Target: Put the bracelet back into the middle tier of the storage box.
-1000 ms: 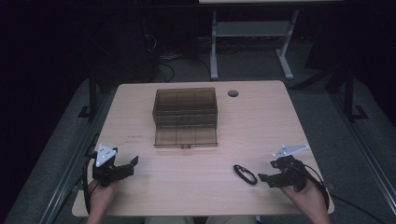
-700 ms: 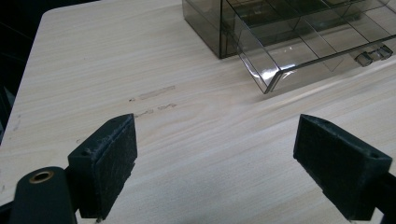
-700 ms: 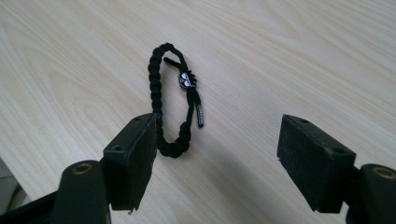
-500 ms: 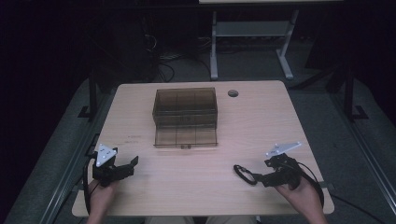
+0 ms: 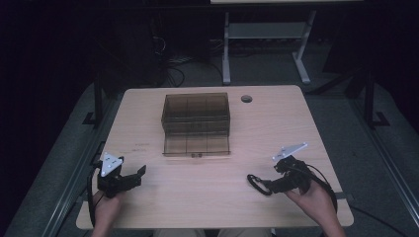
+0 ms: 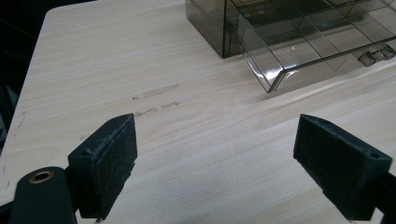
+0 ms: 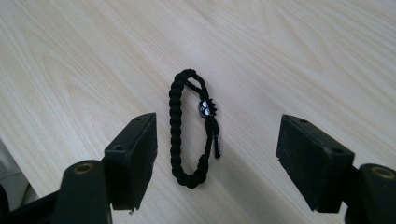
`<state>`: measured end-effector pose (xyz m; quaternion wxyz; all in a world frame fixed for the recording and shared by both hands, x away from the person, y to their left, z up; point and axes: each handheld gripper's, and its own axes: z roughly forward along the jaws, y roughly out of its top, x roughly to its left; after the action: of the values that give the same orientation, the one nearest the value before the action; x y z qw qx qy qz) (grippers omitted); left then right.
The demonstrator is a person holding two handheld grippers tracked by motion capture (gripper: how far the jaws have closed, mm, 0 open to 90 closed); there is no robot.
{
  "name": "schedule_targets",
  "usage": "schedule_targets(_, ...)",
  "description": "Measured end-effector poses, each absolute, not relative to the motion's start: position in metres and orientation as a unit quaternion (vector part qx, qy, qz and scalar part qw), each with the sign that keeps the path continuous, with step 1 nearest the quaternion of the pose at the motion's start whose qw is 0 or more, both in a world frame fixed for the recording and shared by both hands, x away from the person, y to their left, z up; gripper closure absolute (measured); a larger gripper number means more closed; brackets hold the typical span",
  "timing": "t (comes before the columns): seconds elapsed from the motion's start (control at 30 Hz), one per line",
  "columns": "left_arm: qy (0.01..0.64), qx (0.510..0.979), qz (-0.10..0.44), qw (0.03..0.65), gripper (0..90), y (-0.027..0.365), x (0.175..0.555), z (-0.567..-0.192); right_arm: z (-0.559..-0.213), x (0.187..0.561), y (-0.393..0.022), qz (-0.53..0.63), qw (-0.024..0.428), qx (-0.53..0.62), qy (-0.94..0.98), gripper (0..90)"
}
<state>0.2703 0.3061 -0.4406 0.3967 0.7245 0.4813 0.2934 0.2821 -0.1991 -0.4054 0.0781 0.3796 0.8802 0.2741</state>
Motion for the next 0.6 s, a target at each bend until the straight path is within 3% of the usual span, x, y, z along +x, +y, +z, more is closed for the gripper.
schedule_targets(0.6,0.482,0.723,0.293,0.398,13.1,0.307,0.270,-0.440,-0.405,0.292,-0.178,0.259,0.064,0.364,0.893,30.5)
